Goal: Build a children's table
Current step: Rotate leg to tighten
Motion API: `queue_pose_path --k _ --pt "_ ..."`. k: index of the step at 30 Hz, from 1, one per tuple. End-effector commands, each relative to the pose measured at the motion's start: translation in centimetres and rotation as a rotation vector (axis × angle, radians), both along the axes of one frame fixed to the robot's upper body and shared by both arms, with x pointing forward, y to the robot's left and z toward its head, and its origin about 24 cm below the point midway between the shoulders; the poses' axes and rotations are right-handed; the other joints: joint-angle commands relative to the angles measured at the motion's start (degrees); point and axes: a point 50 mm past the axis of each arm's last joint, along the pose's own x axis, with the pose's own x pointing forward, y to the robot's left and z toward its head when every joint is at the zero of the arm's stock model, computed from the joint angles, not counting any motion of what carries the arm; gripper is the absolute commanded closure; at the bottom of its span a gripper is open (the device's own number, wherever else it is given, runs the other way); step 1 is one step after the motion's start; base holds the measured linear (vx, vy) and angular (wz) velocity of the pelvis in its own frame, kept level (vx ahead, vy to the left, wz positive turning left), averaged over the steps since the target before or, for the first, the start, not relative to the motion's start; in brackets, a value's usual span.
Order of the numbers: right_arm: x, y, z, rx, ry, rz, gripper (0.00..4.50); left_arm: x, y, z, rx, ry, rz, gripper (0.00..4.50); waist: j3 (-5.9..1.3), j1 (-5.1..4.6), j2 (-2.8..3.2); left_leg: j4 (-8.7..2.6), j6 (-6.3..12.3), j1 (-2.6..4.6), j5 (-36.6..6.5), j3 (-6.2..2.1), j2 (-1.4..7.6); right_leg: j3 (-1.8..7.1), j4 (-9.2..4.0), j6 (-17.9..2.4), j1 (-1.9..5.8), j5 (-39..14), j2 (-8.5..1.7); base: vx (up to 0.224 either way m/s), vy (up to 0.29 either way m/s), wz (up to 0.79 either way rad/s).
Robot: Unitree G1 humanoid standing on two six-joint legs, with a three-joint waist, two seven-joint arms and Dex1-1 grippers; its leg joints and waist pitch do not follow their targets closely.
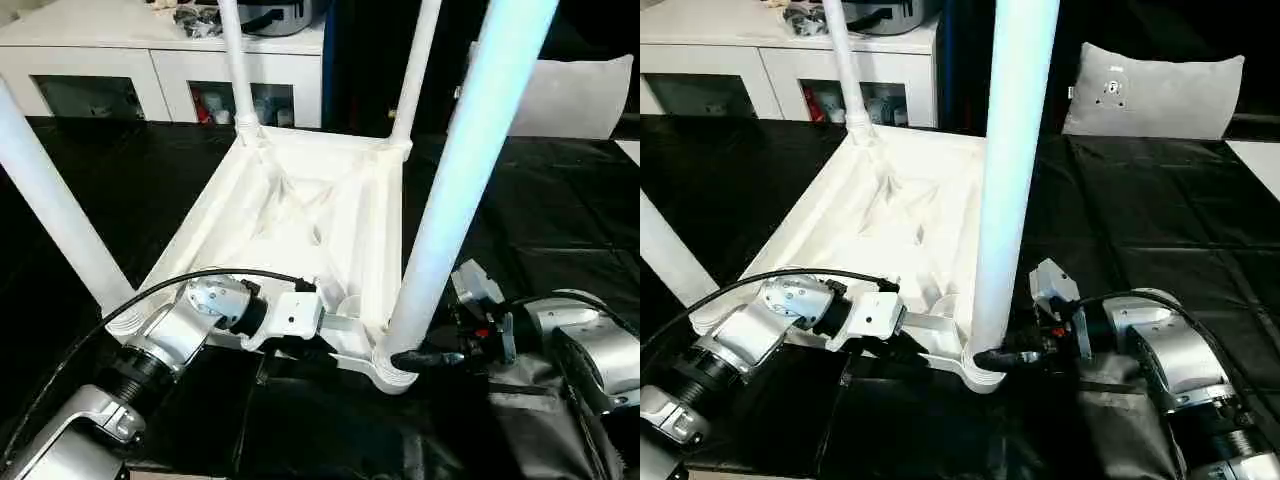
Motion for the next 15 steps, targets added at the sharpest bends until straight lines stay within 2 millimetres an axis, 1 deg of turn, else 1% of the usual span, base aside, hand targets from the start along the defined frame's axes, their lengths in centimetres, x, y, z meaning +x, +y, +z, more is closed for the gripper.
queue_pose_path --k 1,2,3,4,5,6,7,8,9,10,11,12,13,14,15 --pt "-0.4 0.4 0.2 0.046 0.025 0.004 2.37 -0.2 -0.1 -0.2 0.012 0.013 -0.001 4.5 -3.66 -0.32 -0.78 -3.94 3.88 -0.03 -7.89 -0.2 1.96 3.5 -3.93 -6.6 3.28 -20.34 -3.85 0.0 0.0 0.0" --pt "-0.5 0.7 0.1 0.065 0.032 -0.018 2.37 0.0 -0.1 -0.2 -0.008 0.028 0.056 4.5 -3.59 -0.36 -0.59 -4.01 3.73 0.01 -7.69 -0.23 2.13 3.58 -3.77 -6.89 3.23 -19.63 -3.79 0.0 0.0 0.0" --pt "-0.6 1.0 0.1 0.078 0.035 -0.043 2.39 0.1 -0.2 -0.3 -0.021 0.036 0.118 4.5 -3.56 -0.35 -0.54 -4.03 3.71 -0.01 -7.74 -0.25 2.12 3.57 -3.82 -6.99 3.22 -19.55 -3.85 0.0 0.0 0.0" --pt "-0.5 1.4 0.0 0.082 0.042 -0.084 2.41 0.2 -0.2 -0.3 -0.034 0.047 0.179 4.5 -3.38 -0.64 -0.69 -4.19 3.21 0.04 -8.59 -0.2 2.13 3.56 -3.97 -7.02 3.21 -20.71 -3.86 0.0 0.0 0.0" --pt "-0.4 1.8 -0.2 0.081 0.051 -0.132 2.43 0.2 -0.3 -0.5 -0.045 0.062 0.234 4.5 -3.22 -0.62 -0.75 -4.19 3.21 -0.05 -9.07 -0.28 1.89 3.37 -4.23 -6.53 3.22 -22.16 -3.79 0.0 0.0 0.0" --pt "-0.3 2.0 -0.4 0.078 0.057 -0.163 2.43 0.3 -0.4 -0.5 -0.052 0.072 0.265 4.5 -3.05 -0.94 -0.77 -4.28 2.7 0.13 -10.18 -0.22 1.77 3.3 -4.63 -5.65 3.13 -25.07 -3.78 0.0 0.0 0.0" --pt "0.2 2.4 -0.7 0.061 0.04 -0.249 2.43 0.2 -0.7 -0.7 -0.059 0.089 0.32 4.5 -2.88 -1.05 -0.76 -4.26 2.49 0.17 -10.9 -0.25 1.55 3.13 -4.99 -4.83 3.04 -27.31 -3.78 0.0 0.0 0.0" --pt "0.9 2.8 -1.1 0.04 0.021 -0.346 2.43 0.1 -1.1 -0.8 -0.072 0.11 0.384 4.5 -2.78 -1.58 -1.12 -4.21 1.94 0.22 -12.01 -0.27 1.28 2.85 -5.43 -3.28 2.96 -30.79 -3.76 0.0 0.0 0.0" --pt "1.5 3.2 -1.4 0.025 0.006 -0.434 2.43 0.0 -1.6 -0.9 -0.087 0.125 0.43 4.5 -2.34 -2.62 -0.93 -4.31 0.94 0.15 -13.63 -0.45 1.13 2.43 -5.98 -1.98 2.77 -34.23 -3.69 0.0 0.0 0.0" --pt "1.9 3.5 -1.7 0.011 -0.003 -0.511 2.43 -0.1 -2.2 -0.9 -0.1 0.138 0.464 4.5 -2.24 -3.23 -1.28 -4.2 0.37 0.12 -14.66 -0.57 0.97 1.93 -6.3 -0.76 2.82 -36.35 -3.62 0.0 0.0 0.0" --pt "2.2 3.6 -1.8 0.006 -0.005 -0.549 2.44 -0.2 -2.6 -0.8 -0.107 0.144 0.478 4.5 -2.1 -4.47 -1.08 -3.77 -0.22 0.31 -17.11 -0.89 0.44 0.72 -7.45 1.99 2.82 -40.53 -3.54 0.0 0.0 0.0" --pt "2.6 3.9 -2.0 -0.011 0.0 -0.625 2.45 -0.2 -3.4 -0.8 -0.12 0.146 0.511 4.5 -2.14 -5.82 -1.26 -3.38 0.08 0.07 -19.17 -1.15 0.25 -0.41 -8.22 4.36 3.09 -42.11 -3.39 0.0 0.0 0.0" --pt "2.8 4.1 -2.1 -0.02 0.005 -0.674 2.46 -0.1 -4.0 -0.8 -0.127 0.148 0.543 4.5 -2.2 -6.22 -0.72 -3.44 -0.08 0.4 -20.19 -1.29 0.58 -0.72 -8.41 4.36 3.13 -41.61 -3.39 0.0 0.0 0.0" --pt "3.1 4.4 -2.3 -0.026 0.011 -0.72 2.46 0.0 -4.6 -0.7 -0.133 0.15 0.578 4.5 -1.98 -7.51 -0.23 -3.44 0.39 0.92 -23.1 -1.6 0.98 -1.89 -9.54 4.53 3.19 -40.42 -3.26 0.0 0.0 0.0" --pt "3.6 4.6 -2.4 -0.035 0.02 -0.817 2.47 0.5 -5.5 -0.5 -0.141 0.14 0.64 4.5 -1.83 -8.47 0.36 -4.39 0.76 1.28 -27.66 -2.45 2.17 -2.55 -9.27 3.89 3.98 -36.86 -3.14 0.0 0.0 0.0"
